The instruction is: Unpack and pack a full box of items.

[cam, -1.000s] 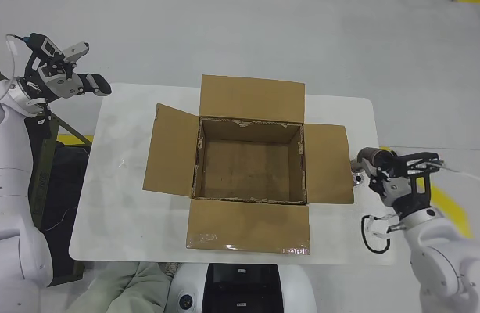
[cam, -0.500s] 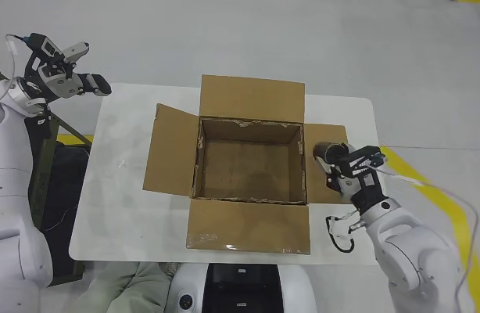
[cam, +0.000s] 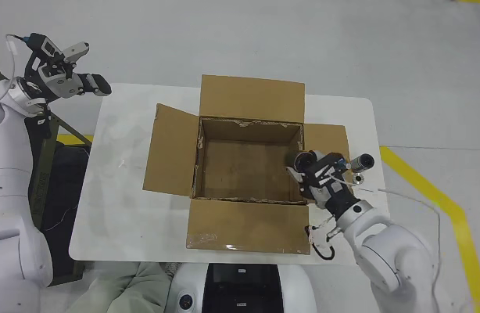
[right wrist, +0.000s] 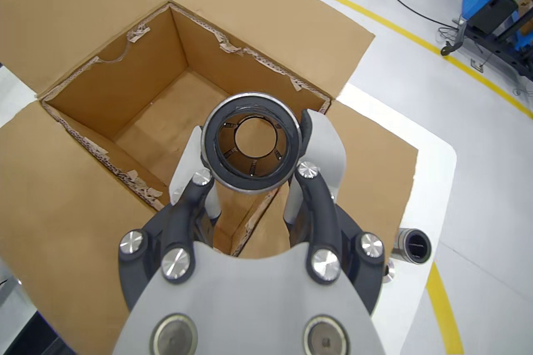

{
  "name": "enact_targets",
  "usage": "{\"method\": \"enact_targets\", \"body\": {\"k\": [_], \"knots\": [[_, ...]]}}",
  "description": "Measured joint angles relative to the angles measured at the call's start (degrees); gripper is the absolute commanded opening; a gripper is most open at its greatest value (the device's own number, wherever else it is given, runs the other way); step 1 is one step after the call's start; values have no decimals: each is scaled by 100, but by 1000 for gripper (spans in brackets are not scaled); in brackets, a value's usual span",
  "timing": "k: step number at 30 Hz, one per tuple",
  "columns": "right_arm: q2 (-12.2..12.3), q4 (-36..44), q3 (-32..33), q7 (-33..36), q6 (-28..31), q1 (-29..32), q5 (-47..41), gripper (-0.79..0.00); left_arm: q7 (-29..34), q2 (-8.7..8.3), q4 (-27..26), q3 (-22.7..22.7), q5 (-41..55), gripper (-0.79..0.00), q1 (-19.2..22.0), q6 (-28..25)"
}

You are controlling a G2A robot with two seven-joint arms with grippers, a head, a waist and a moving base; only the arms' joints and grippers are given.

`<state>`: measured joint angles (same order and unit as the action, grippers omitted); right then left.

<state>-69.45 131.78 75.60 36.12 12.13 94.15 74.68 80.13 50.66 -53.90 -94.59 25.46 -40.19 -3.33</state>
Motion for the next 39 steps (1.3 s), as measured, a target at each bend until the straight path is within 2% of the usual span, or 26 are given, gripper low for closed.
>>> {"method": "enact_targets", "body": {"k": [10, 21, 28, 39], "knots": [[-54, -451, -532, 572, -71, -614, -376, -785, 0, 0, 0, 0, 0, 0, 0, 0], [-108, -861, -903, 856, -150, -1156, -699, -785, 0, 0, 0, 0, 0, 0, 0, 0], [-216, -1390, -1482, 1120, -351, -1850, -743, -785, 0, 0, 0, 0, 0, 0, 0, 0], [-443, -2331, -2346, 1176, -839, -2718, -601, -785, 0, 0, 0, 0, 0, 0, 0, 0]]}}
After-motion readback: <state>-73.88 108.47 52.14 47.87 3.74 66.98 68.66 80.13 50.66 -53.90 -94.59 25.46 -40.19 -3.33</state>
